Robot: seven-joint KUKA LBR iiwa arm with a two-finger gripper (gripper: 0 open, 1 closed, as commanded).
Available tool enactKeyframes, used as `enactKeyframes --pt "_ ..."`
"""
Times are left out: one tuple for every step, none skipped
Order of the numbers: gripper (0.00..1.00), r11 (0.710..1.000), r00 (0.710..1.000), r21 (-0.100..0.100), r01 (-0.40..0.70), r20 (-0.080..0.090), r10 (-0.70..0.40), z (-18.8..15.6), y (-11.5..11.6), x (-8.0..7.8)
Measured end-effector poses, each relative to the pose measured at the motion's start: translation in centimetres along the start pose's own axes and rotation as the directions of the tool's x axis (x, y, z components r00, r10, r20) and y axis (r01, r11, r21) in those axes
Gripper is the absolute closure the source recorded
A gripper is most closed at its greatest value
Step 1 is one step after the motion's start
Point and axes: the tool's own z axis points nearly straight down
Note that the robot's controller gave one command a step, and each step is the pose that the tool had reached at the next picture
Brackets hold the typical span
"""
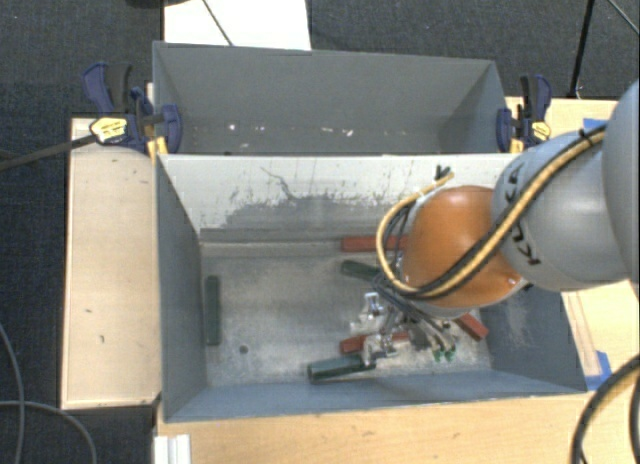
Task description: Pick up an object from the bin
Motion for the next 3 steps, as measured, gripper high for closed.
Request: enactKeyframes --pt "1.00 1.000 1.000 0.000 -0.001 0.000 0.001 -0.01 0.00 -0.02" --pt "1.00 1.000 1.000 0.000 -0.001 0.003 0.001 -0.30 0.01 -0.04" --pt "1.00 1.000 1.000 0.002 -0.002 0.001 0.002 -1.00 -0.03 0.06"
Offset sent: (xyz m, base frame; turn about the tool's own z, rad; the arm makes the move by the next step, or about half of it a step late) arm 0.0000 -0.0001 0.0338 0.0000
